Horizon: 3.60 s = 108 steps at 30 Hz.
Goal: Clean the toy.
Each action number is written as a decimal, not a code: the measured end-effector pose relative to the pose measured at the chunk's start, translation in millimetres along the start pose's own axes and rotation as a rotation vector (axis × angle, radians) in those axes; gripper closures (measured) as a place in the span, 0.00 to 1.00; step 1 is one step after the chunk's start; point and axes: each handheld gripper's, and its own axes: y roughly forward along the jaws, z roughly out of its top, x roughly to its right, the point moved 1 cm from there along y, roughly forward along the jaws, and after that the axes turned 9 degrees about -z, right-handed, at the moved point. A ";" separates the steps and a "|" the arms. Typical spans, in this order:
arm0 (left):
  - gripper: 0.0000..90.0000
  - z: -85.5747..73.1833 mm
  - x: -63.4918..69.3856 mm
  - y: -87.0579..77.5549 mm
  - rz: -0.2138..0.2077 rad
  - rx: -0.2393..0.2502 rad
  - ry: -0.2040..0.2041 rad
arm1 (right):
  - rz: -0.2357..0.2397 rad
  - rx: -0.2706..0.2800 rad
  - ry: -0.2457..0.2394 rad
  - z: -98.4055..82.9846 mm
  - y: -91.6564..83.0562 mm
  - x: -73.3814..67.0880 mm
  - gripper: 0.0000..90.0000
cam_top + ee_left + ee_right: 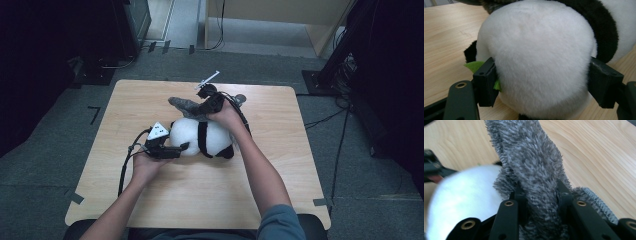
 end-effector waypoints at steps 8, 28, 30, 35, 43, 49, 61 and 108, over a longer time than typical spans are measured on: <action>0.25 -0.4 0.6 0.8 0.000 0.002 -0.002 | -0.064 0.003 0.060 -22.3 -11.3 26.5 0.79; 0.25 -1.3 -1.7 -0.4 -0.013 -0.004 -0.022 | -0.123 0.003 0.198 -70.8 -27.1 67.1 0.81; 0.25 -1.5 -2.3 -0.3 -0.016 0.000 -0.022 | -0.124 -0.015 0.222 -76.0 -27.7 70.8 0.81; 0.25 -2.2 -3.7 -0.4 -0.024 0.007 -0.031 | -0.153 -0.017 0.220 -79.8 -37.1 75.3 0.81; 0.25 -2.3 -3.2 -0.1 -0.023 0.009 -0.037 | -0.161 0.078 0.213 -59.4 -64.8 68.0 0.82; 0.24 -2.9 -3.6 -0.2 -0.026 0.012 -0.037 | -0.150 0.106 0.138 -25.2 -70.7 42.9 0.81; 0.24 -3.1 -3.2 -0.2 -0.024 0.014 -0.034 | -0.083 0.105 0.046 24.6 -42.6 -6.4 0.81; 0.24 -2.2 -4.4 0.8 -0.032 0.002 -0.064 | -0.123 -0.060 0.151 -38.9 -12.0 48.1 0.81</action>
